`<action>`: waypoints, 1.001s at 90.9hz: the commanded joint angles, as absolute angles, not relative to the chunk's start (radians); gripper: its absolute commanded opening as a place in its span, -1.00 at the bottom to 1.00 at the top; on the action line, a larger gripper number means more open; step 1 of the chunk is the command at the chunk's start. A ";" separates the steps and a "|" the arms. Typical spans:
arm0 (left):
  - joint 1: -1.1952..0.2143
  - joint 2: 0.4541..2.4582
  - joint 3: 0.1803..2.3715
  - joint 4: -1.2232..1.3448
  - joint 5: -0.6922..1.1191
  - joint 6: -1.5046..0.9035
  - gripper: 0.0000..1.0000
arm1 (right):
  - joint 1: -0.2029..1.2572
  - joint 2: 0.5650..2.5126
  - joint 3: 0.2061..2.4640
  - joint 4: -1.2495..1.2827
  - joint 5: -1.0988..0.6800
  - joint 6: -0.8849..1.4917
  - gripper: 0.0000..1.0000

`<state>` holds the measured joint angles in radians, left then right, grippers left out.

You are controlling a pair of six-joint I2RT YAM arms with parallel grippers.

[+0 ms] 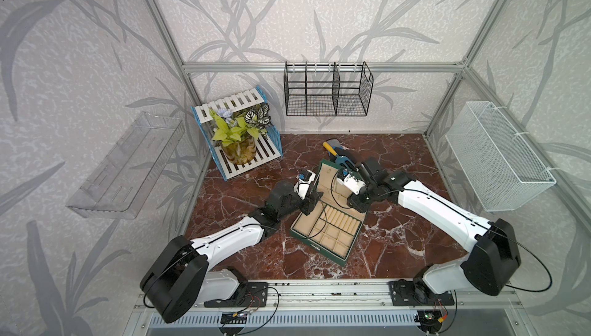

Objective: Put jewelry chain into jewelry box
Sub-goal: Open the storage slot of the jewelry box.

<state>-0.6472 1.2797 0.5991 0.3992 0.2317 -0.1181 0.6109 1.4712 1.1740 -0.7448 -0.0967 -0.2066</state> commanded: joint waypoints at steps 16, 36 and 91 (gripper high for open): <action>-0.657 1.292 0.599 0.435 0.209 -0.144 -0.03 | 0.617 1.558 1.173 -0.685 -0.001 -0.222 -0.24; -0.659 1.286 0.601 0.427 0.203 -0.141 -0.03 | 0.617 1.608 1.169 -0.685 0.004 -0.223 -0.28; -0.693 1.398 0.643 0.479 0.120 -0.141 -0.12 | 0.558 1.548 1.108 -0.578 -0.204 -0.160 -0.92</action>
